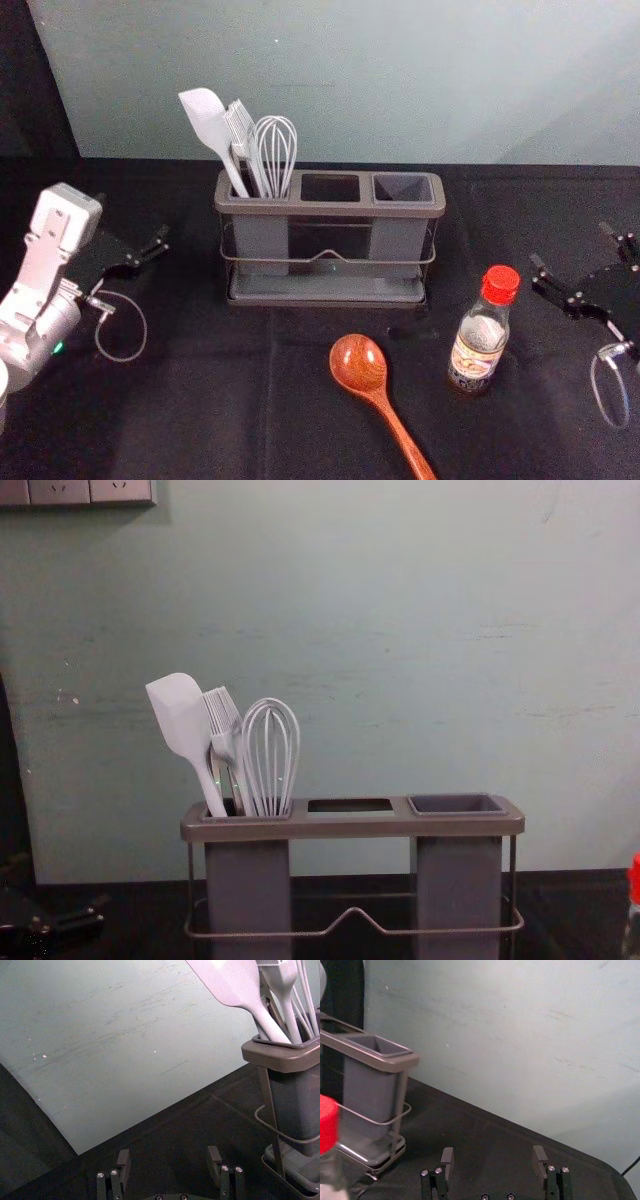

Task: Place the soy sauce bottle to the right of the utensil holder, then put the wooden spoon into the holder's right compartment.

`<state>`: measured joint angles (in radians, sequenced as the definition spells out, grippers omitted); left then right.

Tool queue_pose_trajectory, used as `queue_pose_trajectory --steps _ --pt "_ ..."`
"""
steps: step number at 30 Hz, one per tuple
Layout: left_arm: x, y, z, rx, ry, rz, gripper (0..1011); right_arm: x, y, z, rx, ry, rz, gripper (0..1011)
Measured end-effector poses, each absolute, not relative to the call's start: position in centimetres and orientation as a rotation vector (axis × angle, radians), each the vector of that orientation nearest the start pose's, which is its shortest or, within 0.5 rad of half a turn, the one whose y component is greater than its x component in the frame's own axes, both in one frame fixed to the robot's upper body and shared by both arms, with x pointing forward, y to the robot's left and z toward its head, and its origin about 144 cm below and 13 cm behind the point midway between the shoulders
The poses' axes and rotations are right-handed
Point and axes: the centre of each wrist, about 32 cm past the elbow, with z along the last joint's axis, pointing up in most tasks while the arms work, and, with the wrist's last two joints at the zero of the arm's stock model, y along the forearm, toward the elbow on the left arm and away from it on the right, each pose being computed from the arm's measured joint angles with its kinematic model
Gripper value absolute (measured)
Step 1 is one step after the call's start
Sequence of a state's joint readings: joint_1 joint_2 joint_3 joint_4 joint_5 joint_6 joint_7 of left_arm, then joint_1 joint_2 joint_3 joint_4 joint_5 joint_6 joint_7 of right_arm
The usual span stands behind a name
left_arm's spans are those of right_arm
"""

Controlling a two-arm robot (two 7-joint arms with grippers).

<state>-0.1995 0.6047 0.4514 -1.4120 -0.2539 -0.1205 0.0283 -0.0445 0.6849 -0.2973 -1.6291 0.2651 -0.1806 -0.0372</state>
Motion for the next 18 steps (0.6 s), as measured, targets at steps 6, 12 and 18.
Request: queue_pose_trajectory --steps 6,12,18 --pt "48.9 31.0 114.0 0.305 -0.285 1.248 1005 40.9 -33.1 115.7 -0.203 -0.326 -1.233 1002" --pt "48.9 31.0 114.0 0.304 -0.285 1.248 1005 38.9 -33.3 116.3 -0.19 -0.314 -1.207 1000" --pt "48.9 31.0 114.0 0.304 -0.285 1.248 1005 37.1 -33.7 117.1 -0.162 -0.27 -1.163 1002"
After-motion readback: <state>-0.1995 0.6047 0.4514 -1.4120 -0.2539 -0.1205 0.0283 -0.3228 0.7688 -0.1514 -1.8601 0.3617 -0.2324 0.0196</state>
